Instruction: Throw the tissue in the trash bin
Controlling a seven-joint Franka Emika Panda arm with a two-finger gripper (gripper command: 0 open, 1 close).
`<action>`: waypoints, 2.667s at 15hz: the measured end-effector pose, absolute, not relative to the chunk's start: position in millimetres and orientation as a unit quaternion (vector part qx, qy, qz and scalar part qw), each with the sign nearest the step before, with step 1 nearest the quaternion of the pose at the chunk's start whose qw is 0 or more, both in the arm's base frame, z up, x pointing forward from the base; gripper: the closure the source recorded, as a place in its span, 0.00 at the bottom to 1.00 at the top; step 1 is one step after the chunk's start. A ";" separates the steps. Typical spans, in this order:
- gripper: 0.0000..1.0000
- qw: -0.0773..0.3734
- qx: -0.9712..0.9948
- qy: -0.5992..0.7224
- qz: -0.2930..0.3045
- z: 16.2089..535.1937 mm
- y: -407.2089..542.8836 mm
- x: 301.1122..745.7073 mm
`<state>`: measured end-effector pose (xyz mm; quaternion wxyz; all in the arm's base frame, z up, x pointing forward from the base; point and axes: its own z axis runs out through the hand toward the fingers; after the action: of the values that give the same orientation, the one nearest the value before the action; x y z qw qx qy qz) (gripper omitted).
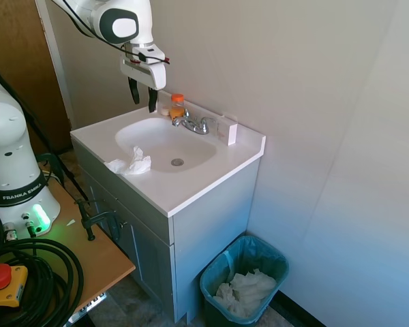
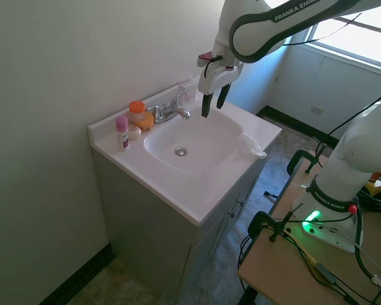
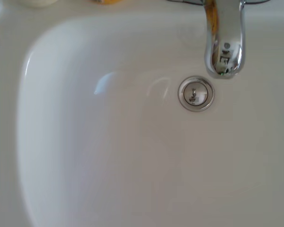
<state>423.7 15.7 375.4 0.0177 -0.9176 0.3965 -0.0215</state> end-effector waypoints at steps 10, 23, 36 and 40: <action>0.00 -0.039 -0.892 0.448 0.031 370.8 -43.4 397.1; 0.00 -0.084 -0.884 0.442 0.125 264.8 -76.7 369.3; 1.00 -0.080 -0.889 0.433 0.122 243.2 -73.7 375.7; 1.00 -0.080 -0.890 0.433 0.120 243.9 -73.4 376.3</action>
<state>376.3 -73.4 243.9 -0.0799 -0.8899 0.4327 0.1203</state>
